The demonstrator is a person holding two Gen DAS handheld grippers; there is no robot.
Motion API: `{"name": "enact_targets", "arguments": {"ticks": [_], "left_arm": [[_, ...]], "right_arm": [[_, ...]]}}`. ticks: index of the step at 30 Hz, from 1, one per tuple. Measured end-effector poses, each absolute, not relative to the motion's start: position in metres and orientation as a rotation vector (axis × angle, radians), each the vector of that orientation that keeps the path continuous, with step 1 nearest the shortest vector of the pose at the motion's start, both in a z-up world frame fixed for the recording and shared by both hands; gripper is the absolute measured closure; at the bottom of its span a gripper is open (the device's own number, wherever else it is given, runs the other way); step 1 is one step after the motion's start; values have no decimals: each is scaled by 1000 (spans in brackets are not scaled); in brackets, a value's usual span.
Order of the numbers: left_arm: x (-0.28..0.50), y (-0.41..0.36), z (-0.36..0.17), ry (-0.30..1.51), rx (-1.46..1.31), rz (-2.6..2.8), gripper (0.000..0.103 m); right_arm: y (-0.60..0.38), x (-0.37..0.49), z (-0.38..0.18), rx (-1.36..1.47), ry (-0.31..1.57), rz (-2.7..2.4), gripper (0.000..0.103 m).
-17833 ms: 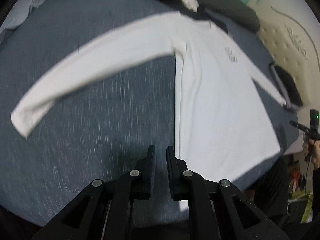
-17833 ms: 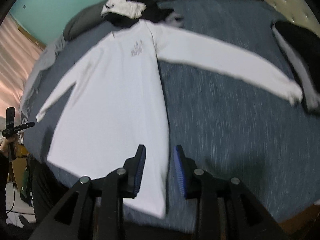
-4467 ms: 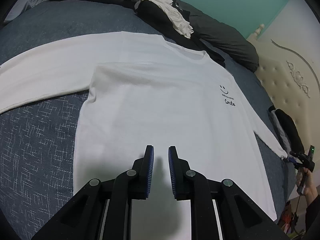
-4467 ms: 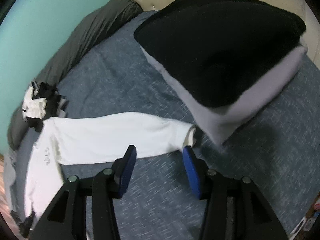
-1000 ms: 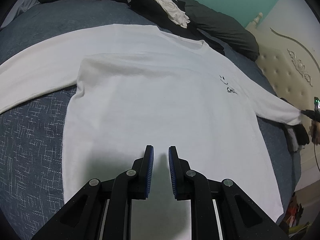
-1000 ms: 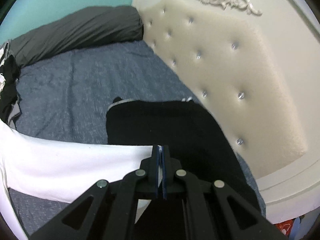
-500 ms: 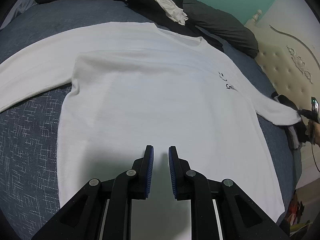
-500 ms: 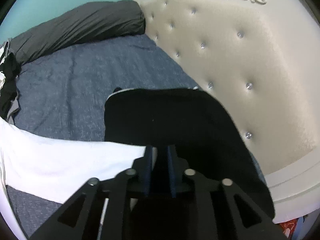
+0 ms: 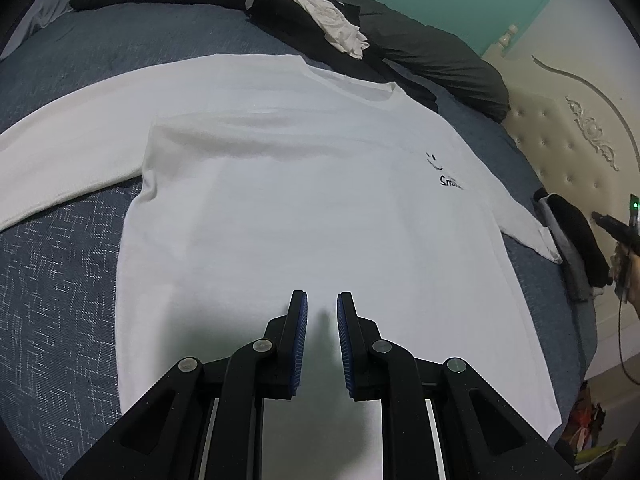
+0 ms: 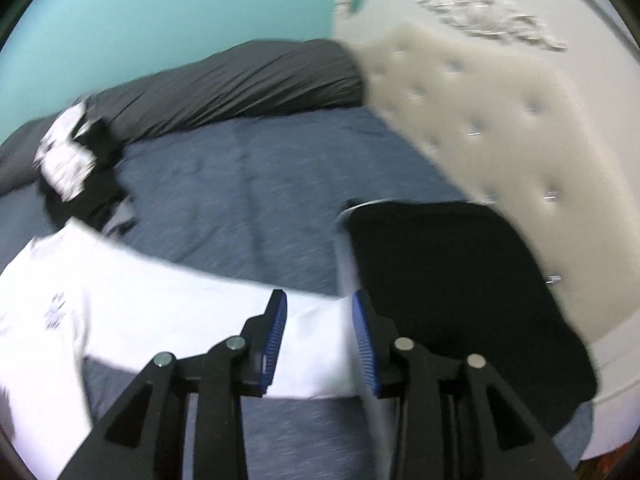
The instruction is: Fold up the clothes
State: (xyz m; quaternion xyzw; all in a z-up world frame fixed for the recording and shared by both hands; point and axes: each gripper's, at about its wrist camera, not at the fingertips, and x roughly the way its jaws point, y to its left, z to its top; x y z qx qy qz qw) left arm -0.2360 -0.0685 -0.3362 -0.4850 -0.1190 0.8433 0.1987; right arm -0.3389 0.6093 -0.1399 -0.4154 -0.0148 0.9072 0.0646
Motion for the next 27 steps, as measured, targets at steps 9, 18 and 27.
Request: {"name": "enact_targets", "arguments": {"ticks": [9, 18, 27], "left_arm": [[-237, -76, -335, -343, -1354, 2359, 86], [-236, -82, -335, -358, -1358, 2357, 86], [-235, -86, -334, -374, -1352, 2355, 86]], "right_arm": [[517, -356, -210, -1582, 100, 2844, 69], [455, -364, -282, -1786, 718, 2766, 69], [427, -373, -325, -1788, 1139, 2633, 68]]}}
